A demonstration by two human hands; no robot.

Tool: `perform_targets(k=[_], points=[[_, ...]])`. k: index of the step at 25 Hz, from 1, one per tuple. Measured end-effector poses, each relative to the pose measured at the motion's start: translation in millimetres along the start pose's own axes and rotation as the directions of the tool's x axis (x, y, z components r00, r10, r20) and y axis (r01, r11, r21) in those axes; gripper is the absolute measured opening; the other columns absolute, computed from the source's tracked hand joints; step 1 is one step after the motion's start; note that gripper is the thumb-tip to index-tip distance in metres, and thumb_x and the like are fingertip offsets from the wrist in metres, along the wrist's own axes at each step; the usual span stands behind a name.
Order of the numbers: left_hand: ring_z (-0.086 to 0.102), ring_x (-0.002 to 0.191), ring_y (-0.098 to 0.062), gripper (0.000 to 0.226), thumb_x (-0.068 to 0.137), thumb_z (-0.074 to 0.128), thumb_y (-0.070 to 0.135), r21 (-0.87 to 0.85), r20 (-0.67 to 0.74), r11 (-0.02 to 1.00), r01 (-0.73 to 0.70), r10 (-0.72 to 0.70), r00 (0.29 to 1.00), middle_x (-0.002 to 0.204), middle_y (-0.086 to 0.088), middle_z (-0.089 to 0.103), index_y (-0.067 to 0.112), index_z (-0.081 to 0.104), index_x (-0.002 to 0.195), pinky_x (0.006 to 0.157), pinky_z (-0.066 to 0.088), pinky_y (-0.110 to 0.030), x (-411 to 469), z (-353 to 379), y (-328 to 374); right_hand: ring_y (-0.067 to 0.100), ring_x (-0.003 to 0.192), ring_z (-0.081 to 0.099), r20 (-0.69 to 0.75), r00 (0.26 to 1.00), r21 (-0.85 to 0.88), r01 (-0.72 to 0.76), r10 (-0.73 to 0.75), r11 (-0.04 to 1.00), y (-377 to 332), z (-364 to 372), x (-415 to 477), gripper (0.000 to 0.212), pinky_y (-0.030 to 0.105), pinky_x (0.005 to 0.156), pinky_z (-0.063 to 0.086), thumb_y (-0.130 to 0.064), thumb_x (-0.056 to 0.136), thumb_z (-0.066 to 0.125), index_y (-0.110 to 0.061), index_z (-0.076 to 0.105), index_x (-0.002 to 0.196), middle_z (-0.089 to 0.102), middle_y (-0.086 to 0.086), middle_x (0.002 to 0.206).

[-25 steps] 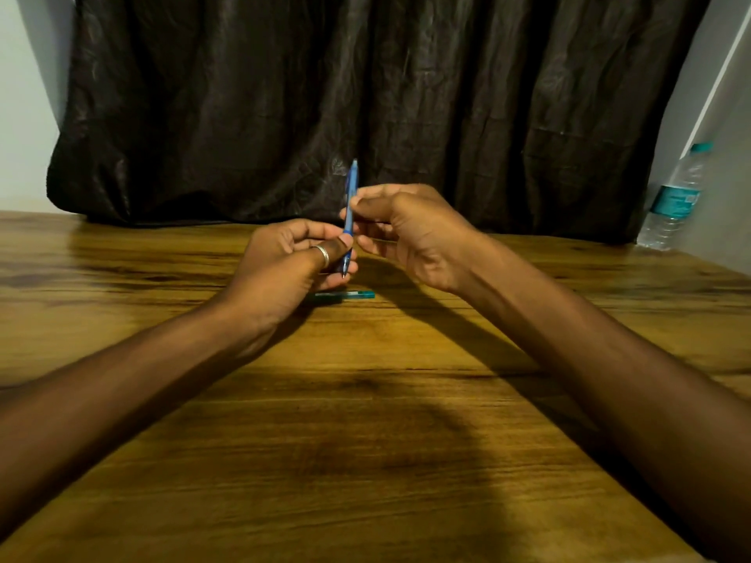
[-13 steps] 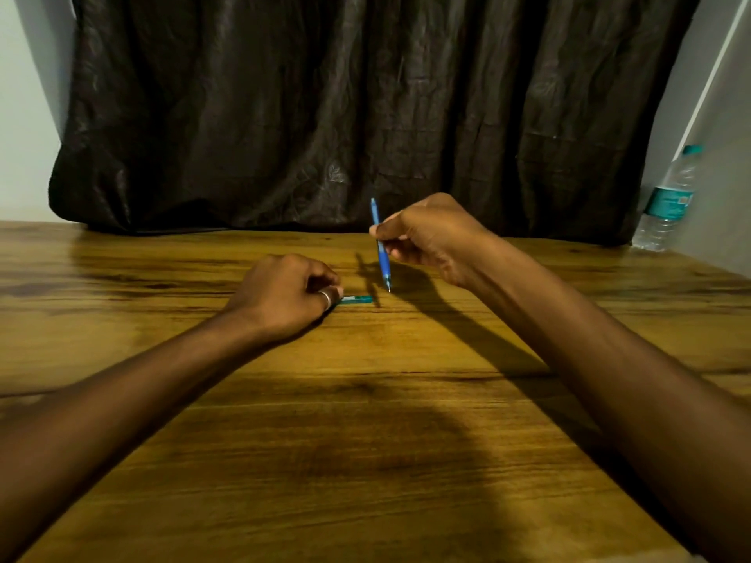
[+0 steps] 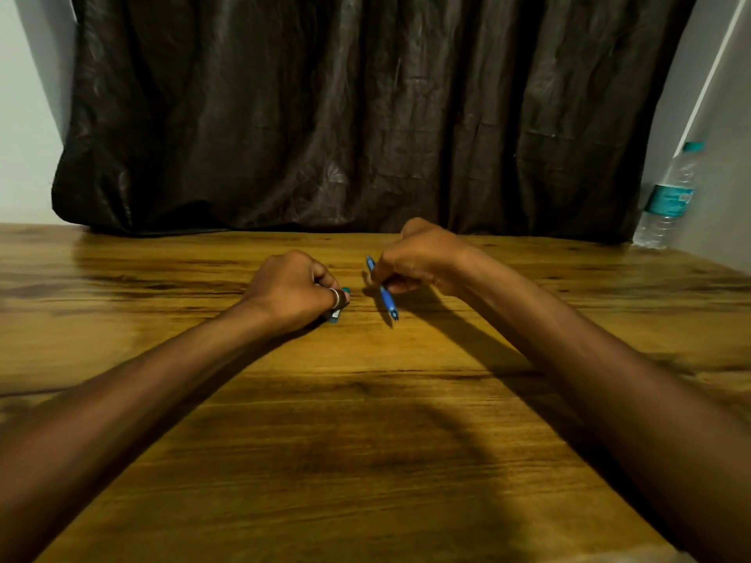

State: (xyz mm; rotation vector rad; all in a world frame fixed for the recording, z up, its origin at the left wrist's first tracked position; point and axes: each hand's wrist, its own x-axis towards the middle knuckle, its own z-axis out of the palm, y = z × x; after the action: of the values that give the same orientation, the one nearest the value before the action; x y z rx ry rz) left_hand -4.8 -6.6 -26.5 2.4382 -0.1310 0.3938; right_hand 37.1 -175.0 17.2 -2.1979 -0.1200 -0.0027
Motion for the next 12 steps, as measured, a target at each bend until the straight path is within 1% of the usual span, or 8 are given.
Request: perform_targets(k=[2,4,5,7,8,10,12], points=[[0.067,0.057,-0.008,0.015,0.083,0.082,0.031,-0.033,-0.005,0.999,0.036,-0.036,0.999,0.066,0.002,0.077,0.018,0.081,0.076,0.051,0.047,-0.021,2,2,-1,0.014,0.064,0.073,0.032,0.999,-0.073,-0.027,0.029,0.997,0,3,-6,0.026,0.022,0.055,0.056,0.0,0.073,0.081,-0.004,0.066,0.093,0.073,0.009,0.075],[0.065,0.049,-0.007,0.018,0.083,0.082,0.031,-0.048,-0.001,0.998,0.047,-0.047,0.999,0.063,0.001,0.076,0.015,0.081,0.075,0.046,0.046,-0.02,2,4,-2,0.014,0.063,0.072,0.036,0.998,-0.16,-0.036,0.042,0.987,-1,6,-10,0.015,0.024,0.061,0.059,-0.004,0.073,0.083,-0.008,0.069,0.074,0.072,0.004,0.063],[0.063,0.047,-0.007,0.018,0.083,0.082,0.029,-0.064,0.001,0.997,0.05,-0.05,0.999,0.062,-0.001,0.076,0.014,0.081,0.075,0.044,0.045,-0.02,1,5,-1,0.014,0.061,0.071,0.029,0.999,-0.196,-0.03,0.036,0.98,0,7,-12,0.017,0.025,0.063,0.059,-0.006,0.072,0.083,-0.01,0.068,0.065,0.069,0.002,0.055],[0.062,0.046,-0.009,0.015,0.084,0.082,0.026,-0.113,0.008,0.991,0.065,-0.065,0.998,0.062,-0.004,0.076,0.013,0.081,0.076,0.043,0.044,-0.021,-1,8,1,0.015,0.059,0.07,0.013,1.0,-0.247,-0.02,0.024,0.969,1,12,-11,0.022,0.027,0.067,0.061,-0.009,0.071,0.084,-0.012,0.066,0.058,0.065,-0.001,0.046],[0.062,0.046,-0.009,0.013,0.084,0.082,0.024,-0.131,0.008,0.989,0.074,-0.074,0.997,0.062,-0.005,0.076,0.013,0.081,0.077,0.043,0.045,-0.022,-1,8,3,0.015,0.06,0.072,0.008,1.0,-0.262,-0.013,0.015,0.965,1,13,-11,0.022,0.029,0.07,0.062,-0.01,0.07,0.085,-0.012,0.066,0.059,0.066,-0.001,0.047],[0.062,0.046,-0.01,0.013,0.083,0.083,0.025,-0.149,0.006,0.986,0.075,-0.075,0.997,0.062,-0.005,0.076,0.014,0.081,0.077,0.045,0.047,-0.024,-2,10,4,0.017,0.07,0.076,0.009,1.0,-0.265,-0.001,0.004,0.964,1,14,-11,0.021,0.035,0.076,0.063,-0.011,0.068,0.086,-0.013,0.066,0.061,0.071,0.003,0.058],[0.063,0.046,-0.009,0.014,0.083,0.083,0.027,-0.137,0.002,0.988,0.071,-0.071,0.997,0.061,-0.005,0.076,0.015,0.08,0.076,0.046,0.048,-0.025,-3,11,5,0.017,0.074,0.077,0.016,1.0,-0.293,0.001,0.004,0.956,0,13,-12,0.02,0.034,0.076,0.063,-0.012,0.069,0.085,-0.014,0.067,0.062,0.073,0.003,0.062]])
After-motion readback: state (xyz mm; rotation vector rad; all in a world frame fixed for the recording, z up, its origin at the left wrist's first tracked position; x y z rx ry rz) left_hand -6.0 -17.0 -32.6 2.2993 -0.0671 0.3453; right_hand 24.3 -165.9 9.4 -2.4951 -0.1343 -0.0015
